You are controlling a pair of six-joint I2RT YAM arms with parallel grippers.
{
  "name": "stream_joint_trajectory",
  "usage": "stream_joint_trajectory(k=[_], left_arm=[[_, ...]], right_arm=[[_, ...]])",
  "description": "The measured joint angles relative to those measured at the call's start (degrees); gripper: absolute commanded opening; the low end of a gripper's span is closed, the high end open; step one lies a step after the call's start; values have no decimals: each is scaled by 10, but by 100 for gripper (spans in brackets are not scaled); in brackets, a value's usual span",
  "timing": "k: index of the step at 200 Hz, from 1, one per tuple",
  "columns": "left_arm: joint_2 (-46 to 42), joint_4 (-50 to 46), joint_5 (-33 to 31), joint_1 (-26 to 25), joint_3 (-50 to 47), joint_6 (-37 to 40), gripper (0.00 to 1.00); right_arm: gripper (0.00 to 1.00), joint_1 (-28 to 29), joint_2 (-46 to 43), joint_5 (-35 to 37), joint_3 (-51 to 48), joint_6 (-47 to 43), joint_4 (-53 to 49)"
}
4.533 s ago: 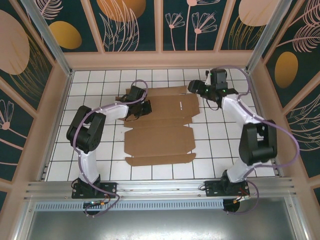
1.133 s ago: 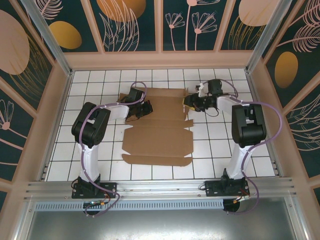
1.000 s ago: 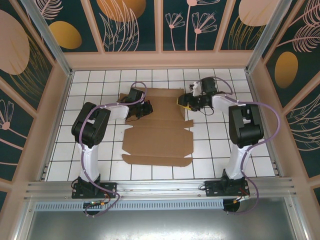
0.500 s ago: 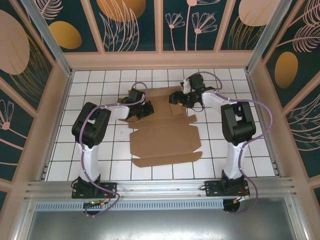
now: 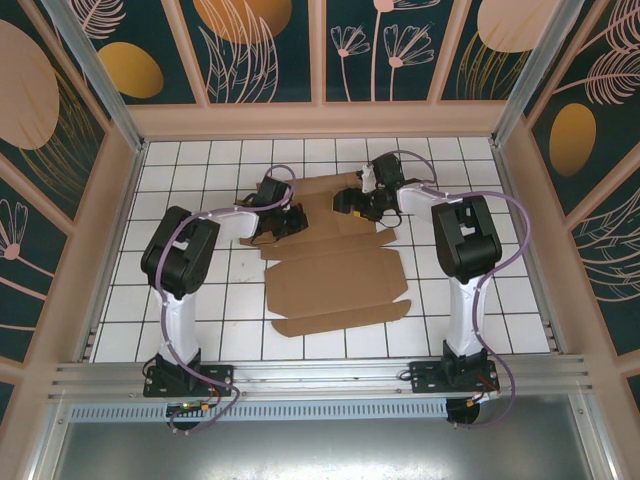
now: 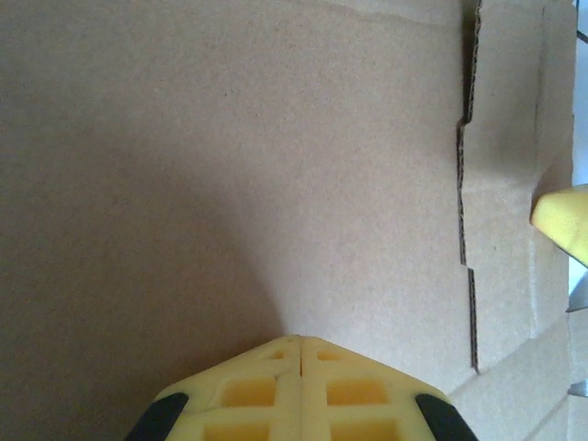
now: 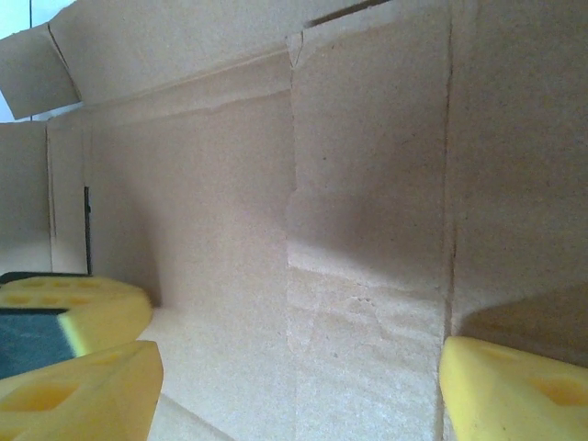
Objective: Fold the paper box
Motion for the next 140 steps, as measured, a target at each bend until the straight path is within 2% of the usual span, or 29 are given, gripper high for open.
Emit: stream_joint_trajectory(k=[27, 53, 76, 96, 120, 140], left_arm=[[-85, -26, -5, 28, -12, 2, 3], [-209, -30, -42, 118, -43, -4, 14], [-269, -20, -77, 198, -87, -23, 28], [-254, -13, -83, 242, -139, -40, 41], [-180, -16, -48, 250, -158, -41, 50], [-141, -11, -6, 248, -159, -35, 50]], right_arm=[[81, 0, -7, 6, -13, 0, 19], [81, 0, -11, 8, -23, 0, 32], [81, 0, -14, 11, -30, -1, 40], [82, 0, -16, 12, -34, -1, 47], [82, 0, -17, 12, -36, -2, 49], [82, 0, -17, 12, -36, -3, 49]])
